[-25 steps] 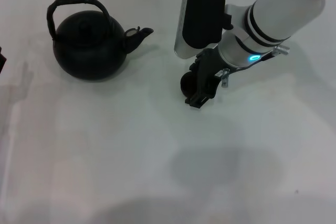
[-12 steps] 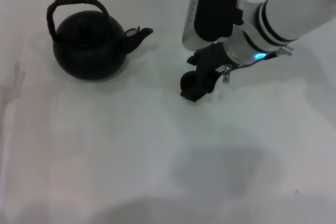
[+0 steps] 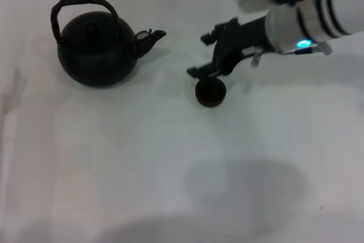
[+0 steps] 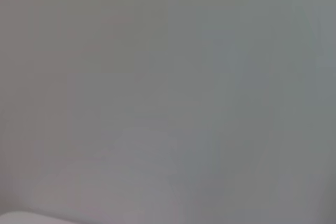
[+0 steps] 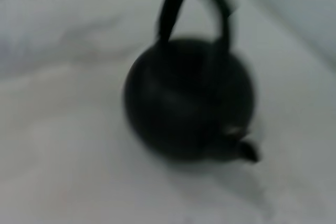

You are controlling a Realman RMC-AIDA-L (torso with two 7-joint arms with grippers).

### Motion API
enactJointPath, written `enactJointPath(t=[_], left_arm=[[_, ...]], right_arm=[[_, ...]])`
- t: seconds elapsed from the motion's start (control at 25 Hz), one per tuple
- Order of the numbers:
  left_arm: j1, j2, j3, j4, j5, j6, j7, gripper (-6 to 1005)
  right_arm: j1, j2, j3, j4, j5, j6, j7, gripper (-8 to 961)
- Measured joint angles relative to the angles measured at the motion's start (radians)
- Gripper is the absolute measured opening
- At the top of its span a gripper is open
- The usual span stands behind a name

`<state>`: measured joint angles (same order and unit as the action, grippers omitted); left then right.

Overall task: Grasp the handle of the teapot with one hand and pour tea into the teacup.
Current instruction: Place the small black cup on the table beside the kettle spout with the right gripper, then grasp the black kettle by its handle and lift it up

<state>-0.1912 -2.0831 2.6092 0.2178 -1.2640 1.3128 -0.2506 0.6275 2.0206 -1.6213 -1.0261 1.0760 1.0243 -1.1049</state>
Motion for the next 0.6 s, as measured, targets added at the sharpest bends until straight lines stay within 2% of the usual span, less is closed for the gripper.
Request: enactJointPath(t=[0.2, 0.4, 0.6], left_arm=[[0.013, 0.0, 0.0, 0.0, -0.001, 0.041, 0.001, 887], [0.019, 0.0, 0.0, 0.0, 0.0, 0.046, 0.001, 887], [0.019, 0.0, 0.0, 0.0, 0.0, 0.049, 0.001, 888]], right_arm=[[-0.092, -0.002, 0.156, 0.05, 0.265, -0.008, -0.2, 870], [-0.148, -0.006, 0.326, 0.261, 0.643, 0.005, -0.435, 869], [-0.176, -0.006, 0.467, 0.448, 0.867, 0.05, -0.614, 868]])
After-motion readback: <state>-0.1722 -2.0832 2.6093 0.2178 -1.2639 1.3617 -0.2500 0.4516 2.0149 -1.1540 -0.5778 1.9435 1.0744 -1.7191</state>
